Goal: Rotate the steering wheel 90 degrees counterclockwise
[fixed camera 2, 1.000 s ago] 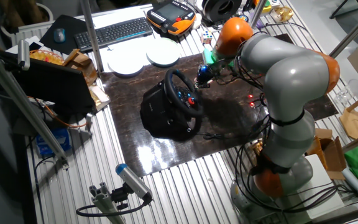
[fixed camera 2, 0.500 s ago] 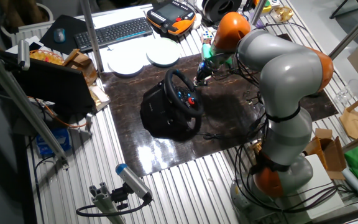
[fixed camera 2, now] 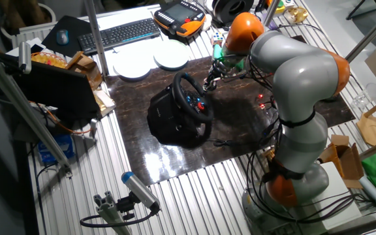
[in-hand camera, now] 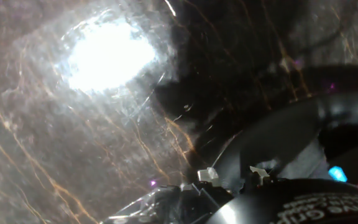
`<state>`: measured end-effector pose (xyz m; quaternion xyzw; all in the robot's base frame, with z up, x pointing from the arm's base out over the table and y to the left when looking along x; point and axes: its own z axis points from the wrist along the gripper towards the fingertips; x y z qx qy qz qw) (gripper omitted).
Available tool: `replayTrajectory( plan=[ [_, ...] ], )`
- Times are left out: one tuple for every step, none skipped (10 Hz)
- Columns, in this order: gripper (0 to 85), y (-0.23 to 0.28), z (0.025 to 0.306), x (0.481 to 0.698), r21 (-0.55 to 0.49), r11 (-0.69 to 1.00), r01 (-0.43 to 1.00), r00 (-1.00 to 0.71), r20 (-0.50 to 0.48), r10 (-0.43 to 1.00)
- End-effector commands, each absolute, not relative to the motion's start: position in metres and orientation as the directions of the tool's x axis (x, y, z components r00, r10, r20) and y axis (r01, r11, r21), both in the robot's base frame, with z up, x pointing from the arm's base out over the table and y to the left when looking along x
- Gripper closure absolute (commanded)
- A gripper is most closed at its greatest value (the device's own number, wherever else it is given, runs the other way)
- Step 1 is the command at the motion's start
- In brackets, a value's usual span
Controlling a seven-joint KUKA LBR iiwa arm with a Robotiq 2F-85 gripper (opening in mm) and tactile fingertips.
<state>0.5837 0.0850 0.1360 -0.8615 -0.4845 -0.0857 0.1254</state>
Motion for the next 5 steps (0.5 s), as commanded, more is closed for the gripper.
replayTrajectory(
  plan=[
    [52.0, 0.085, 0.1347, 0.5854, -0.137, -0.566, 0.813, 0.581, 0.268, 0.769],
    [52.0, 0.0849, 0.1339, 0.5871, -0.139, -0.585, 0.799, 0.599, 0.266, 0.755],
    [52.0, 0.0854, 0.1338, 0.5889, -0.149, -0.608, 0.779, 0.625, 0.26, 0.736],
    [51.7, 0.0866, 0.1345, 0.5893, -0.16, -0.616, 0.771, 0.635, 0.256, 0.729],
    [49.0, 0.0877, 0.1358, 0.5889, -0.166, -0.624, 0.763, 0.645, 0.257, 0.72]
  ],
)
